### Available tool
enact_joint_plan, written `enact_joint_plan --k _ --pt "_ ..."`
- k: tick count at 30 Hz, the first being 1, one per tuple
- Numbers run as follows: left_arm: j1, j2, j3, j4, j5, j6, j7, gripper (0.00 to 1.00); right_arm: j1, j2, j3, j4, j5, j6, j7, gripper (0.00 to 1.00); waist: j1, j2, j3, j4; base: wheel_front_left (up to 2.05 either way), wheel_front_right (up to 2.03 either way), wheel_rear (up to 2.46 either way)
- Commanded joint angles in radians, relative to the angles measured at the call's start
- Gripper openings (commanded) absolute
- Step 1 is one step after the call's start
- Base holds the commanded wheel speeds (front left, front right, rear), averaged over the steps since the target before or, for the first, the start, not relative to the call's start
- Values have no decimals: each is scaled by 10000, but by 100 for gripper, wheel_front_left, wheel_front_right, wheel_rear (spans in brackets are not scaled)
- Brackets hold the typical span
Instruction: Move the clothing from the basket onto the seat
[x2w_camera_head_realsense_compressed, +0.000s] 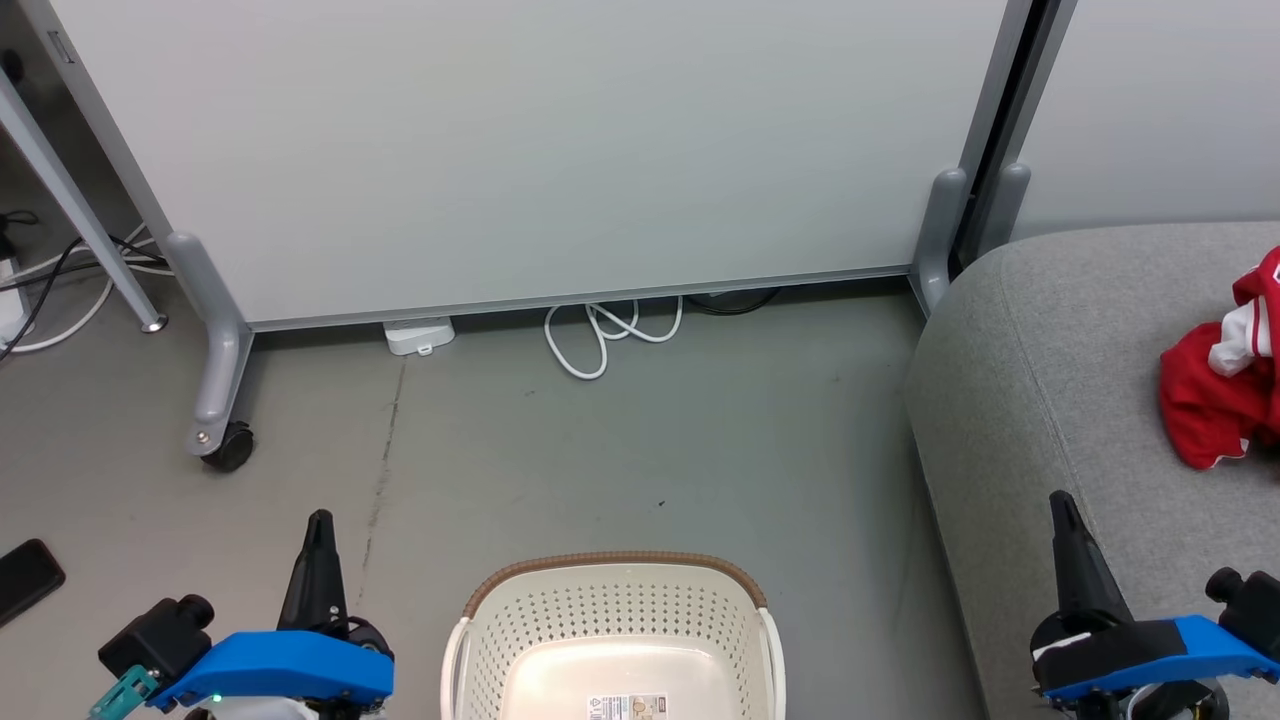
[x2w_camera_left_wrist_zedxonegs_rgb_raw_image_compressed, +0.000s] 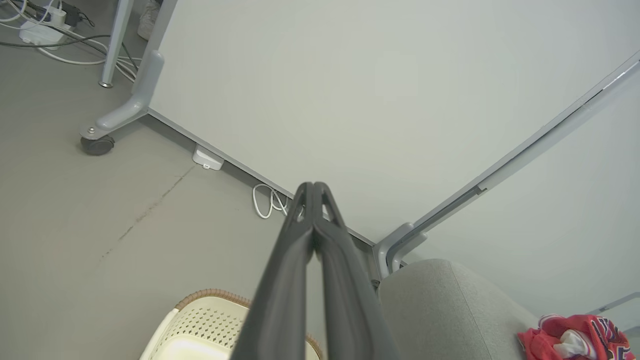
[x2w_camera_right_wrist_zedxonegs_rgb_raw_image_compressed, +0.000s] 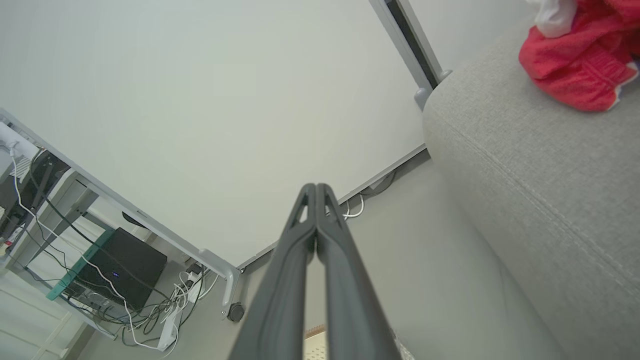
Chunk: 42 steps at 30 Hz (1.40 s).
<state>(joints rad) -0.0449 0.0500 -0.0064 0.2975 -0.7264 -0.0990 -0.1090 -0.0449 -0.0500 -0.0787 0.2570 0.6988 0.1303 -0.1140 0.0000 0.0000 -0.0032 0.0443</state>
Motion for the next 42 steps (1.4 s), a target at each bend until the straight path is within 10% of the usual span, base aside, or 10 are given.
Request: enact_joint_plan --k 1,42 --pt "-305 7 109 -172 -383 -59 88 0 -311 -17 -40 -161 417 3 115 0 0 0 1 -8 0 0 0" --pt "-543 7 744 -391 -5110 -219 1297 0 -539 -11 -224 -160 5279 5 1336 0 0 0 29 -207 0 0 0"
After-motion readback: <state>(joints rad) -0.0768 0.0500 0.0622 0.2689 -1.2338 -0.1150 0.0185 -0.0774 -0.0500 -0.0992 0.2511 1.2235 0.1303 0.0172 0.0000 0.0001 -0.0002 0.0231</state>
